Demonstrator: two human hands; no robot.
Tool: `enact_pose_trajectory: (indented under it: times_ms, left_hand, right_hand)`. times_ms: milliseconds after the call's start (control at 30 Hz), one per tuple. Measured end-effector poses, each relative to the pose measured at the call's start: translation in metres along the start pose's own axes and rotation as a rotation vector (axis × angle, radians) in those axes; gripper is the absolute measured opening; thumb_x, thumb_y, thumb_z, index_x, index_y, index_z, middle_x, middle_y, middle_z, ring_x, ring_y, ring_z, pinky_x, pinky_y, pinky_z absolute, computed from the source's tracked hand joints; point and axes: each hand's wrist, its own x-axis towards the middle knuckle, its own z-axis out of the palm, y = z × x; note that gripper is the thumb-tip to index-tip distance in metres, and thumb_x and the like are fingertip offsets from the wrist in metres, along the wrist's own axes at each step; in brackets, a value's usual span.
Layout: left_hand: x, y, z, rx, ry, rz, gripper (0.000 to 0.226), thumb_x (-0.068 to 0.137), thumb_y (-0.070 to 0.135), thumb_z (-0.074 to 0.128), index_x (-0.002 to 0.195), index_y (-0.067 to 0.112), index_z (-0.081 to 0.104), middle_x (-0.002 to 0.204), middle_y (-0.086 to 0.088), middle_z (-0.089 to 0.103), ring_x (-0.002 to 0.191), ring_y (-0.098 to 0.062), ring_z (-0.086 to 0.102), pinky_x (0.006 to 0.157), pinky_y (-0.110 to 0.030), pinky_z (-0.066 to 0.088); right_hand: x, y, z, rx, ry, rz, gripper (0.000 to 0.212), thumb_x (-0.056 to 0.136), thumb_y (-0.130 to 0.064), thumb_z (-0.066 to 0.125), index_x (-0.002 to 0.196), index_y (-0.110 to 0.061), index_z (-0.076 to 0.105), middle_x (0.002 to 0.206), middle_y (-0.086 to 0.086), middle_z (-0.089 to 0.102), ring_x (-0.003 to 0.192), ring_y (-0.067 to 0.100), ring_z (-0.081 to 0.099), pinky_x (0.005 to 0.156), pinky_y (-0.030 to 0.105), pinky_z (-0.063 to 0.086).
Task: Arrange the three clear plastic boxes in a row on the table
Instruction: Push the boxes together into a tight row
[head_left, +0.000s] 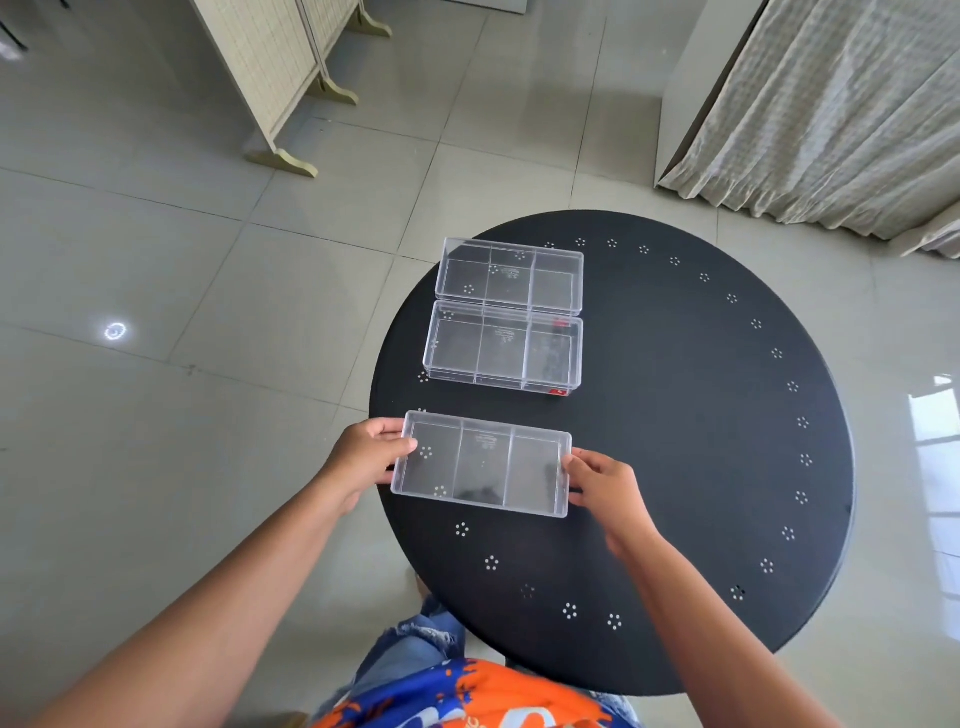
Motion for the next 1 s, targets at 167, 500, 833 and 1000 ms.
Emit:
enact_pose_trajectory:
  times_ms: [167, 500, 833, 1000]
  left_hand:
    - [0.01, 0.011, 0.012, -0.022, 0.037, 0.045, 0.031, 0.086, 0.011, 0.068, 0.117, 0.015, 0.066, 0.101, -0.002, 0.072, 0.087, -0.017, 0.069, 0.071, -0.034, 0.058]
    - [0.024, 0.024, 0.019, 0.004, 0.094, 0.065, 0.034, 0.085, 0.015, 0.07, 0.118, 0.019, 0.067, 0.109, -0.007, 0.072, 0.102, -0.025, 0.068, 0.088, -0.051, 0.057]
    - [0.027, 0.025, 0.018, -0.008, 0.091, 0.068, 0.036, 0.086, 0.015, 0.07, 0.121, 0.018, 0.065, 0.112, -0.009, 0.07, 0.104, -0.025, 0.068, 0.086, -0.048, 0.058]
    - [0.029, 0.027, 0.019, -0.02, 0.1, 0.071, 0.037, 0.086, 0.015, 0.069, 0.123, 0.017, 0.064, 0.114, -0.01, 0.07, 0.105, -0.026, 0.067, 0.087, -0.051, 0.057]
  right_hand:
    - [0.008, -0.01, -0.001, 0.041, 0.061, -0.012, 0.025, 0.1, -0.015, 0.053, 0.091, -0.026, 0.075, 0.1, 0.009, 0.08, 0.103, 0.031, 0.073, 0.095, 0.048, 0.058]
    - [0.019, -0.021, -0.002, 0.011, 0.092, -0.033, 0.035, 0.097, -0.02, 0.054, 0.076, -0.033, 0.078, 0.093, 0.011, 0.079, 0.083, 0.023, 0.068, 0.095, 0.054, 0.055]
    - [0.025, -0.023, 0.002, 0.008, 0.123, -0.041, 0.025, 0.097, -0.027, 0.055, 0.098, -0.024, 0.08, 0.067, -0.016, 0.07, 0.074, 0.015, 0.061, 0.096, 0.05, 0.056]
    - [0.027, -0.025, 0.005, -0.007, 0.142, -0.027, 0.025, 0.097, -0.031, 0.054, 0.1, -0.023, 0.078, 0.098, -0.001, 0.077, 0.094, 0.023, 0.068, 0.099, 0.05, 0.054]
